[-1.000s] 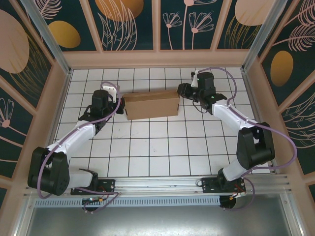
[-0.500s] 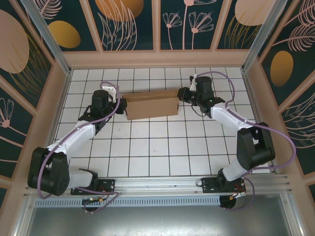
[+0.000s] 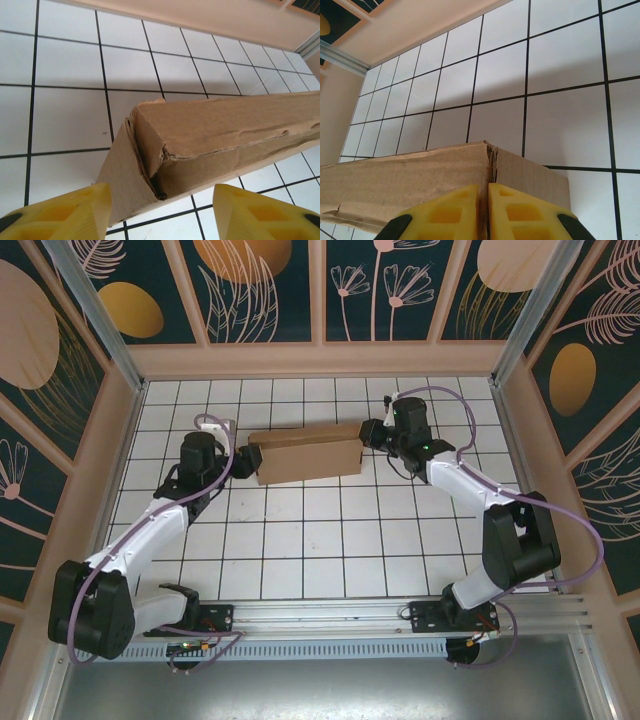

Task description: Fold the paper box

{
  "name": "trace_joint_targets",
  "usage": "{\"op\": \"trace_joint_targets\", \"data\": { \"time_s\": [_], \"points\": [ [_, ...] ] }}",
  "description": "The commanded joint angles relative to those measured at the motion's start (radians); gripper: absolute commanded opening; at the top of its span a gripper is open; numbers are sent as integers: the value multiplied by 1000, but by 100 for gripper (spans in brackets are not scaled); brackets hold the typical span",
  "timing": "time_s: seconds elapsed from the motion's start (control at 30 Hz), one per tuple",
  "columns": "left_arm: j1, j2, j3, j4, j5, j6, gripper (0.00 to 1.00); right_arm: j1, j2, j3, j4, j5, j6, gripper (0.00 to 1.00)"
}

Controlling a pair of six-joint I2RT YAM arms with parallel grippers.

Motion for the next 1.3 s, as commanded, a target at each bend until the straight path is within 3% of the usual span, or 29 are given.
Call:
{"op": "trace_joint_targets", "data": {
  "time_s": [0.0, 0.4, 0.63, 0.8, 1.03, 1.27],
  "points": [
    [-3, -33, -12, 1, 15, -27, 60, 12, -19, -26, -70, 36, 4, 14],
    [-3, -165, -18, -24, 40, -70, 65, 12, -27, -26, -87, 53, 1, 16],
    [-3, -210, 68, -39, -57, -138, 66, 13, -27, -28, -93, 53, 0, 17],
    [-1, -160, 136, -35, -146, -240, 68, 15, -30, -29, -96, 55, -1, 19],
    [-1, -32, 128, 51, -64, -321, 64, 15, -35, -23, -105, 56, -7, 20],
    [-2, -7, 27, 132, -56, -381, 59, 15, -27, -22, -110, 60, -16, 20]
  ]
}}
